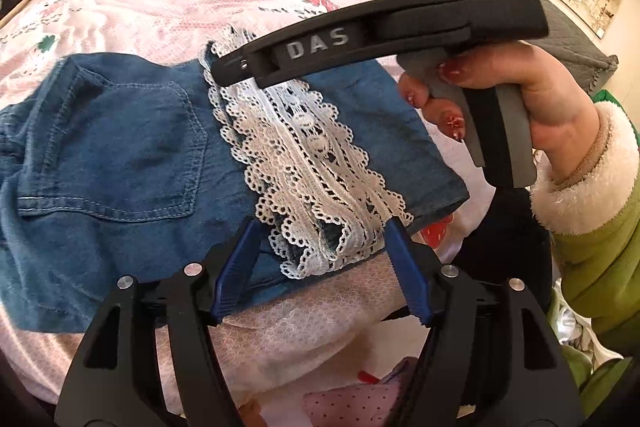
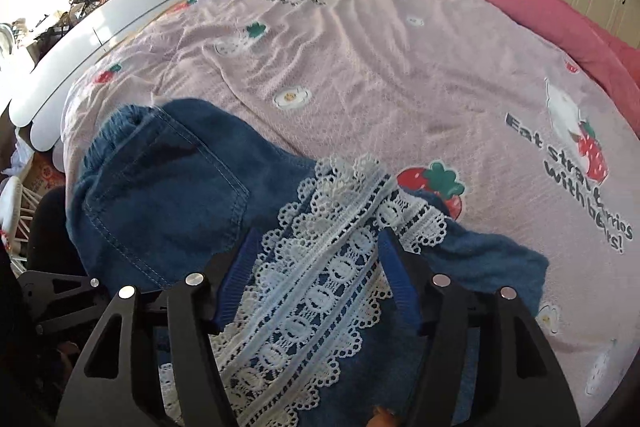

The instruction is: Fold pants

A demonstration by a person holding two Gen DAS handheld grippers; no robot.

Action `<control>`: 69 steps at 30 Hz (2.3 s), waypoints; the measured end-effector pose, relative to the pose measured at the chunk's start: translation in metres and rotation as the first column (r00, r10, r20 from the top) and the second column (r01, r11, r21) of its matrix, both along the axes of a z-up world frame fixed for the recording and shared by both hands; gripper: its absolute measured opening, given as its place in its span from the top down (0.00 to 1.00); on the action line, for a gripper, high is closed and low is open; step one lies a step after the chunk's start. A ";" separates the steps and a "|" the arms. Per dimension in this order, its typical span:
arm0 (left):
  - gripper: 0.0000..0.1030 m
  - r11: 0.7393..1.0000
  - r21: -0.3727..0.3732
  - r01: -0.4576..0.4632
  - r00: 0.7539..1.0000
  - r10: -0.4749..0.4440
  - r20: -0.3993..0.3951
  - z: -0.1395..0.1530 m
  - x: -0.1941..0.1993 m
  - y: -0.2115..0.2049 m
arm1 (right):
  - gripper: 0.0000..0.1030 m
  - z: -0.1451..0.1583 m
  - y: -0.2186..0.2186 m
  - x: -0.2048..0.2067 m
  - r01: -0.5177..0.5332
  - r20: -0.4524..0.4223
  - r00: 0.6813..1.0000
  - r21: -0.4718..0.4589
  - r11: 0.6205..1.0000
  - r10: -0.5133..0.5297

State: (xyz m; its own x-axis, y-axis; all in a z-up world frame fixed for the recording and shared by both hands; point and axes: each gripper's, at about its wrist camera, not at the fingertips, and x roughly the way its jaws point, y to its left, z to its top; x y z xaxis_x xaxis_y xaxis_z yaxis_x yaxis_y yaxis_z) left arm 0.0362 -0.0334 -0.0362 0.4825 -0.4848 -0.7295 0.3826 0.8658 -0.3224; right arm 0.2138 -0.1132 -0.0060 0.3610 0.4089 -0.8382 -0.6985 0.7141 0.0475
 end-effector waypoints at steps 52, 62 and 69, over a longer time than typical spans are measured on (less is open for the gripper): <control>0.09 0.916 -0.062 -0.396 0.917 0.392 -0.075 -0.005 -0.022 0.142 | 0.06 0.022 0.155 0.008 -0.376 -0.137 0.914 0.064 0.924 0.382; 0.09 0.916 -0.098 -0.389 0.920 0.381 -0.092 -0.012 -0.010 0.142 | 0.37 -0.019 0.183 0.009 -0.454 -0.314 0.837 0.057 0.889 0.448; 0.09 0.894 -0.183 -0.408 0.912 0.389 -0.132 -0.017 0.001 0.148 | 0.66 0.003 0.150 0.016 -0.394 -0.299 0.848 0.196 0.898 0.437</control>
